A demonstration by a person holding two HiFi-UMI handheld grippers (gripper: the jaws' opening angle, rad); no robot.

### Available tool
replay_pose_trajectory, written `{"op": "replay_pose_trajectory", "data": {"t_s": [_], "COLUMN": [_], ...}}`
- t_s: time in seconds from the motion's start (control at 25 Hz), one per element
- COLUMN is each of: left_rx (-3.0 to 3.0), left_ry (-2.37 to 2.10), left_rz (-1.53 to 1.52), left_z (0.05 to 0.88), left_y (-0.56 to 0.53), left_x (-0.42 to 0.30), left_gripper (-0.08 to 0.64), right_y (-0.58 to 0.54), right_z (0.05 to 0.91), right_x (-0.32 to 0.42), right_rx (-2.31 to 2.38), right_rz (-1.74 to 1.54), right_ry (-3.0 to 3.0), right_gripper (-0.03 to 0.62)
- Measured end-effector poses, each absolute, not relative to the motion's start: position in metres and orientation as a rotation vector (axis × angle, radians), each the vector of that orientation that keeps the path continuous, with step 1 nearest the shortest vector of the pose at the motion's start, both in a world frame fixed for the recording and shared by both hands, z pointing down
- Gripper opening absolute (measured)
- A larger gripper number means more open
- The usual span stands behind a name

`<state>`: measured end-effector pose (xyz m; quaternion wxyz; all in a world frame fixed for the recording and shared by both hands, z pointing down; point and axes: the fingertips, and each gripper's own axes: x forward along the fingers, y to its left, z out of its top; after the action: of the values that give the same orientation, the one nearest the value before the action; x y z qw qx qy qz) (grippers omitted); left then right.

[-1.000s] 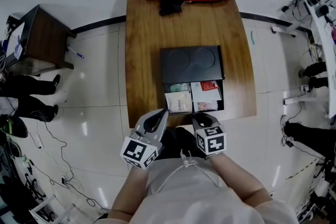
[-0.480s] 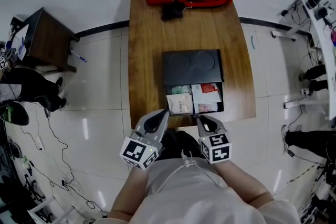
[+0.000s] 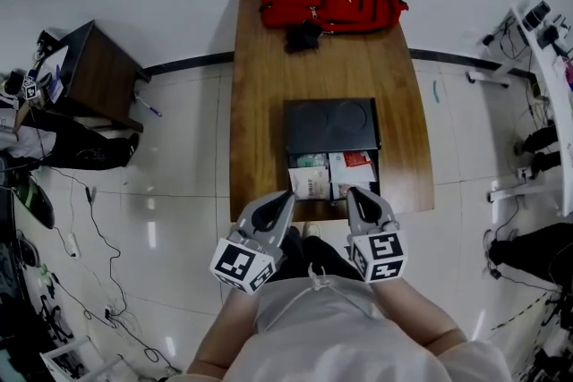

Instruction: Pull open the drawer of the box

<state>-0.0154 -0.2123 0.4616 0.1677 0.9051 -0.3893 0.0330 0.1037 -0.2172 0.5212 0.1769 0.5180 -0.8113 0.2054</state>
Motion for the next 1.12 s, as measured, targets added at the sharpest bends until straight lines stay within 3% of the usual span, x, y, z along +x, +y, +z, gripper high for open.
{"op": "replay_pose_trajectory", "data": {"t_s": [0.4, 1.12], "left_rx": [2.597, 2.678], "left_ry": [-1.128, -1.097], "left_rz": [0.077, -0.045], "left_z": [0.446, 0.414], "left_y": [-0.154, 0.074], "left_x": [-0.041, -0.077], "left_gripper": [0.006, 0.006], "right_y": [-0.175, 0.048], "right_z": [0.488, 0.418], "right_x": [0.083, 0.036], "right_rx": [1.497, 1.549], "right_rz": [0.485, 0.19], "right_ry": [-2.365, -2.451], "right_gripper": [0.005, 0.005]}}
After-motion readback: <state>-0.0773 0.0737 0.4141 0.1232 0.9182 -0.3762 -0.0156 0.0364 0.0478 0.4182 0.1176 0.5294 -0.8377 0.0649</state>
